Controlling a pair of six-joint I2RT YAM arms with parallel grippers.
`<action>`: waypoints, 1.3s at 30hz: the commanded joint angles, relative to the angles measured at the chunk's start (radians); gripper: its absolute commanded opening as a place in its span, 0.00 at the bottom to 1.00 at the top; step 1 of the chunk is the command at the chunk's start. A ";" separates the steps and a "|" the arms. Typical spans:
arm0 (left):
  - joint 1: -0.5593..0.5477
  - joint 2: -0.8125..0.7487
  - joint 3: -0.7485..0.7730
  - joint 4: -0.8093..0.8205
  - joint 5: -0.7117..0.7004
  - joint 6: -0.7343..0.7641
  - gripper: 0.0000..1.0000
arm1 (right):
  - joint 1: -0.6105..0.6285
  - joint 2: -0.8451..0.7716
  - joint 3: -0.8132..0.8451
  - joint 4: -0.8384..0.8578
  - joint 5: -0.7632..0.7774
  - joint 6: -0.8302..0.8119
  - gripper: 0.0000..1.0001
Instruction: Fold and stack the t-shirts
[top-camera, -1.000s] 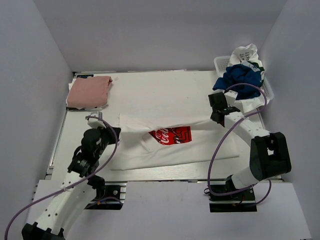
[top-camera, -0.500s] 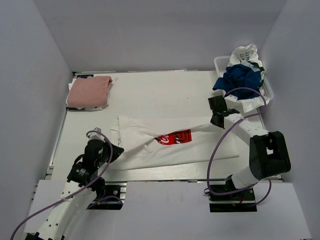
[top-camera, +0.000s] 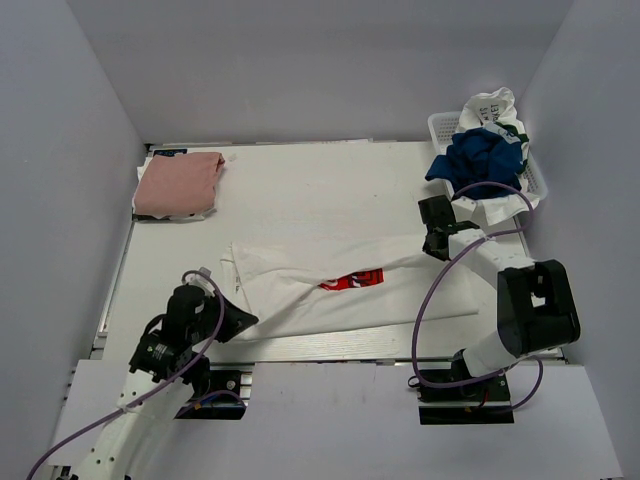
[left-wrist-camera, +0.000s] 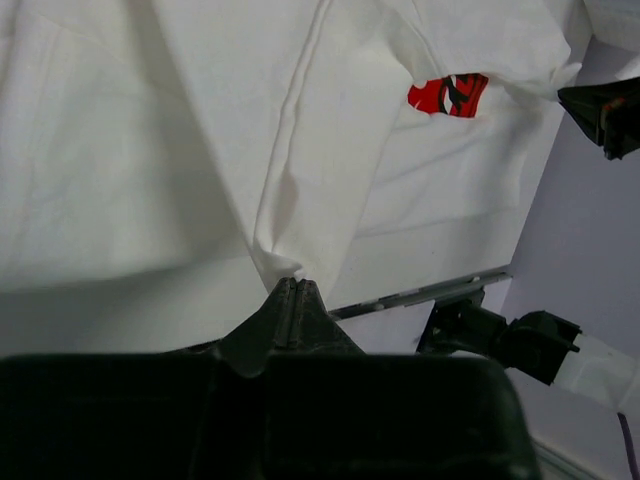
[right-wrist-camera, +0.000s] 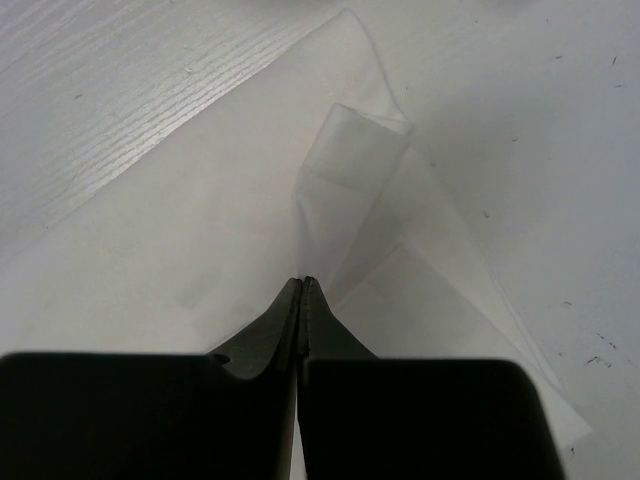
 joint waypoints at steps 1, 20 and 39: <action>-0.001 0.025 0.083 -0.028 0.072 0.023 0.00 | -0.009 0.011 0.007 0.025 0.008 0.018 0.00; -0.001 0.228 0.153 0.075 -0.030 0.115 1.00 | -0.012 -0.050 0.069 -0.120 0.042 0.064 0.90; 0.024 1.250 0.402 0.561 -0.268 0.342 1.00 | 0.003 0.157 0.022 0.171 -0.385 -0.116 0.90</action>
